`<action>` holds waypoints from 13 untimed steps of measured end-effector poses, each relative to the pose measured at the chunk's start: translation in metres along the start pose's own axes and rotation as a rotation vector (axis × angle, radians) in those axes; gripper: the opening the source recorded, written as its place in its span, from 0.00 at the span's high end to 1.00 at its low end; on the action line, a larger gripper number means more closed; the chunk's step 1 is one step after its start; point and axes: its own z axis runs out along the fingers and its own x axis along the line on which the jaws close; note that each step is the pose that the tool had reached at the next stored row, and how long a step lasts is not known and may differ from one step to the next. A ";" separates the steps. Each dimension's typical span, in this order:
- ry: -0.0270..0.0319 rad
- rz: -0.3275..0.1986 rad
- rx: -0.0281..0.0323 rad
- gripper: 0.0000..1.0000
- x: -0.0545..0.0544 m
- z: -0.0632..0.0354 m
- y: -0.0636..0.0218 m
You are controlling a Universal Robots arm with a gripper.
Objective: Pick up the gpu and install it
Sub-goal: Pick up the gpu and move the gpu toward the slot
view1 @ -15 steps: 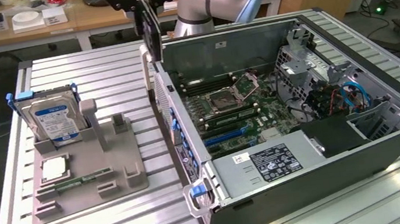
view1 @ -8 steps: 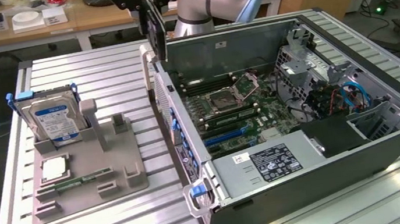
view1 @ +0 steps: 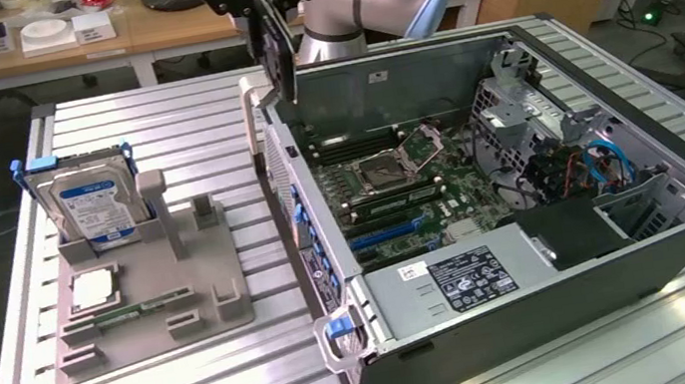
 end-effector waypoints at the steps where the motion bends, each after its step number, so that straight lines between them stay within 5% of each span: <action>1: 0.0001 0.000 0.0001 0.71 -0.001 0.0000 0.0000; 13: 0.0001 0.000 0.0001 0.71 -0.016 0.0002 0.0001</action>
